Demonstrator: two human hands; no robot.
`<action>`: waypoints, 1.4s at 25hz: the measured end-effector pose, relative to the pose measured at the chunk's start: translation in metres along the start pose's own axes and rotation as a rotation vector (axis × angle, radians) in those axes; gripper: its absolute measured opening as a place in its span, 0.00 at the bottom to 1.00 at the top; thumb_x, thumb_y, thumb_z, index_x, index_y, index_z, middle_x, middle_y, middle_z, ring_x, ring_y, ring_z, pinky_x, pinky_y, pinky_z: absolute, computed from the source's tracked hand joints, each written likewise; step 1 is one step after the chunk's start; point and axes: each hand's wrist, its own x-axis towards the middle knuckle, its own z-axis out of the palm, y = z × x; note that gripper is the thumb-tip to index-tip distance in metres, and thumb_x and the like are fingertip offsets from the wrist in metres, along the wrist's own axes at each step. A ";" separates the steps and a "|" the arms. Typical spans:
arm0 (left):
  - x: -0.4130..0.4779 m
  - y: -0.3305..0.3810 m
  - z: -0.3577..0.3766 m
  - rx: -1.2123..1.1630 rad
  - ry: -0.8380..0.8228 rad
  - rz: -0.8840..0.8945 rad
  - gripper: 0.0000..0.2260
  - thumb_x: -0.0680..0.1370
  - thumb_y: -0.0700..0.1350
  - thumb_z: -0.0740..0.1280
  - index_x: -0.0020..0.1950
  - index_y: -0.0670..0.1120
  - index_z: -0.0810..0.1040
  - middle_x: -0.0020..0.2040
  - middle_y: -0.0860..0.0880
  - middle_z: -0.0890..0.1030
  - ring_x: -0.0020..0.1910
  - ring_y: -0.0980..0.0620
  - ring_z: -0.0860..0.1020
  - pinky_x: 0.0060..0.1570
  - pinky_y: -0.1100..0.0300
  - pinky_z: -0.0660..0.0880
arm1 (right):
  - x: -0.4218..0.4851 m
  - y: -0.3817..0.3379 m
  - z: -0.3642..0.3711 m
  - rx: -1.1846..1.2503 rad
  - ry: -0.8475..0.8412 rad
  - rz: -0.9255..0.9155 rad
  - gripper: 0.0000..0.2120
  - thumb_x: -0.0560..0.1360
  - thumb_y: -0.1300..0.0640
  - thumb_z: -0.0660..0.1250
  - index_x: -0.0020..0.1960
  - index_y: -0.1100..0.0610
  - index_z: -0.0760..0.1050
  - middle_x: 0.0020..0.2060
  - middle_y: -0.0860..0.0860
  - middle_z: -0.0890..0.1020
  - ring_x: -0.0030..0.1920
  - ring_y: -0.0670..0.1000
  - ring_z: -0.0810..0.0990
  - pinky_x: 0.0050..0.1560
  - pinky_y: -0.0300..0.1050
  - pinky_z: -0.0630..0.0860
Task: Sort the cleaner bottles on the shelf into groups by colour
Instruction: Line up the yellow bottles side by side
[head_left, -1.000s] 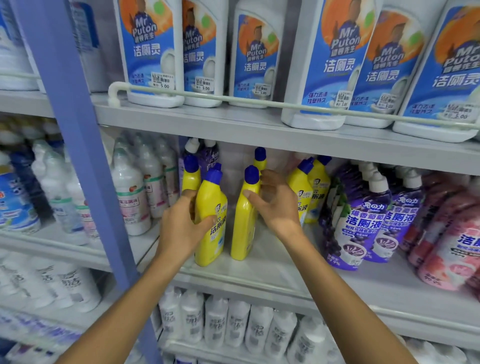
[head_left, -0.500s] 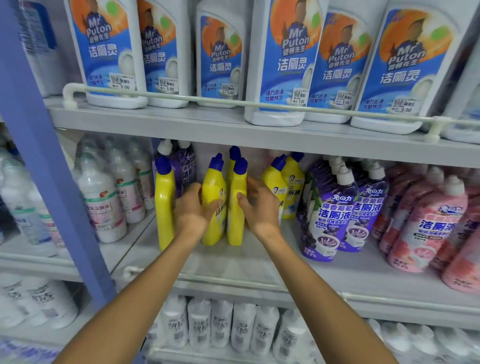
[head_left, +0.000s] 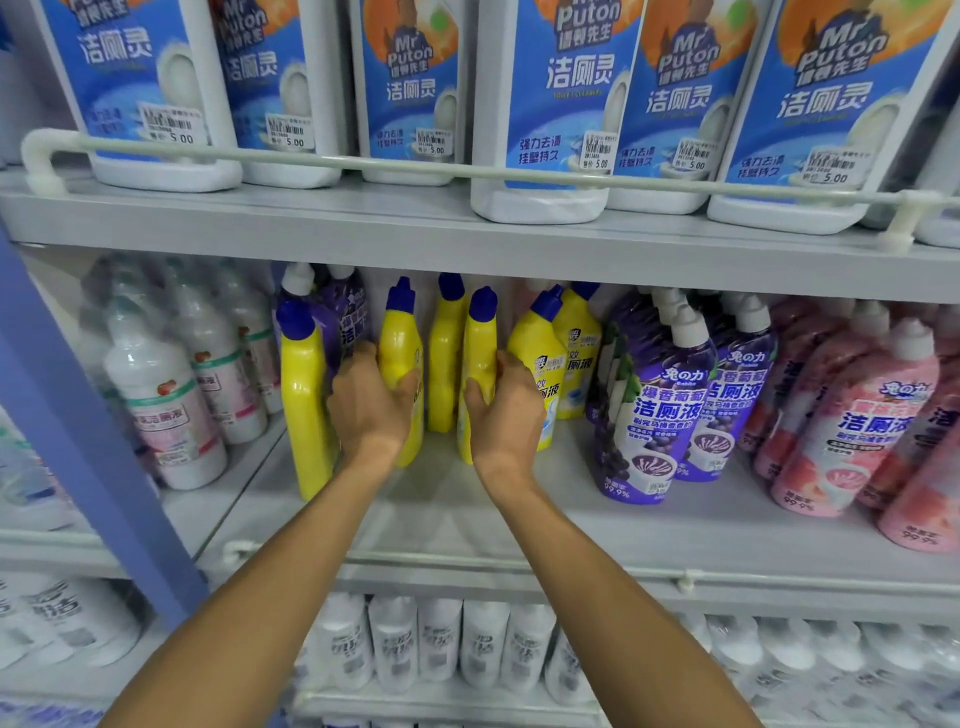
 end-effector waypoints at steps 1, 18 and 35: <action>0.006 -0.001 0.003 -0.029 -0.010 0.001 0.17 0.73 0.54 0.76 0.51 0.45 0.74 0.50 0.41 0.83 0.51 0.35 0.81 0.47 0.44 0.79 | 0.003 -0.001 0.005 0.017 0.009 -0.015 0.20 0.77 0.56 0.72 0.67 0.57 0.76 0.57 0.55 0.83 0.56 0.57 0.81 0.56 0.49 0.76; 0.045 -0.009 0.035 -0.281 -0.107 -0.065 0.17 0.71 0.49 0.78 0.51 0.43 0.76 0.48 0.43 0.85 0.48 0.42 0.82 0.45 0.57 0.74 | 0.035 0.005 0.018 0.211 0.042 0.021 0.12 0.73 0.59 0.75 0.55 0.55 0.79 0.46 0.52 0.86 0.44 0.55 0.85 0.46 0.45 0.79; -0.014 -0.040 -0.064 -0.634 0.232 0.009 0.23 0.70 0.37 0.77 0.62 0.49 0.76 0.52 0.48 0.82 0.48 0.53 0.80 0.51 0.60 0.79 | 0.064 0.051 -0.069 0.258 -0.132 -0.058 0.34 0.67 0.59 0.80 0.69 0.56 0.70 0.61 0.50 0.78 0.61 0.50 0.78 0.65 0.54 0.76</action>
